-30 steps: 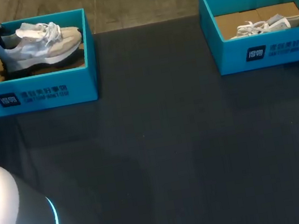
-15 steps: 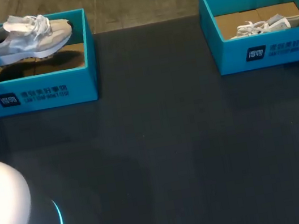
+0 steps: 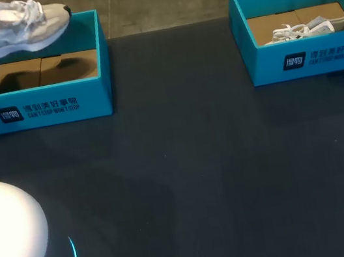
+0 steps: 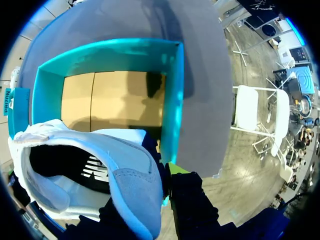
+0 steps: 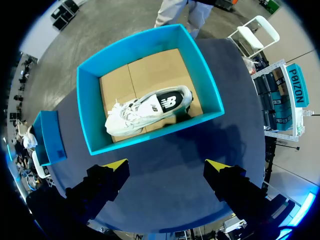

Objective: Take the shoe out of the shoebox, open the shoe tongue, remove and reinsert the insole, then place the shoe into the shoebox

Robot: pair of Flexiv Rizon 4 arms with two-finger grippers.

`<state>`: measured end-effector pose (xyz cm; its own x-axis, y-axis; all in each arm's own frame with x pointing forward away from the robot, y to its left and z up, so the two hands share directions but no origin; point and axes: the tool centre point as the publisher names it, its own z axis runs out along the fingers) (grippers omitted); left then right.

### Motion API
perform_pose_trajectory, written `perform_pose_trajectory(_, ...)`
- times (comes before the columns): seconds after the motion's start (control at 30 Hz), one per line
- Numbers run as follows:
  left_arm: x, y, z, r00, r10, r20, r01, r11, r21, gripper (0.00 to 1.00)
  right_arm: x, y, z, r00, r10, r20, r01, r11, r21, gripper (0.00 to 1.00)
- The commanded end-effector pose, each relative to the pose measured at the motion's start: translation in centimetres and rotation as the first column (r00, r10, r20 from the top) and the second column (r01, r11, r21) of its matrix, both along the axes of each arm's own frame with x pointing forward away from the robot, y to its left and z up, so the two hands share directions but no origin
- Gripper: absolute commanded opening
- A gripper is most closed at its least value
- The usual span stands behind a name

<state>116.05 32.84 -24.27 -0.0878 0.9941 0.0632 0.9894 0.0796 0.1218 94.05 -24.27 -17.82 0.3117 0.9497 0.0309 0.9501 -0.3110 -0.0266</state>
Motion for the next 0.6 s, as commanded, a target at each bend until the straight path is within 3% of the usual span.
perform_pose_trajectory(0.03, -1.7, 0.2, 2.6, 1.0, -0.009, 0.009, 0.009, 1.0, -0.002, 0.0, 0.0, 0.0, 0.0, 1.0, -0.001, 0.0, 0.001, 1.0, -0.001, 1.0)
perform_pose_trajectory(0.37, -4.5, 0.3, 6.1, 1.0, -0.021, 0.012, 0.021, 1.0, 0.01, 0.0, 0.0, 0.0, 0.0, 1.0, -0.001, 0.0, 0.001, 1.0, -0.001, 1.0)
perform_pose_trajectory(0.6, -8.2, 0.0, 8.4, 0.999, -0.023, 0.035, 0.023, 1.0, 0.002, 0.0, 0.0, 0.0, 0.0, 1.0, -0.001, 0.0, 0.001, 1.0, -0.001, 1.0)
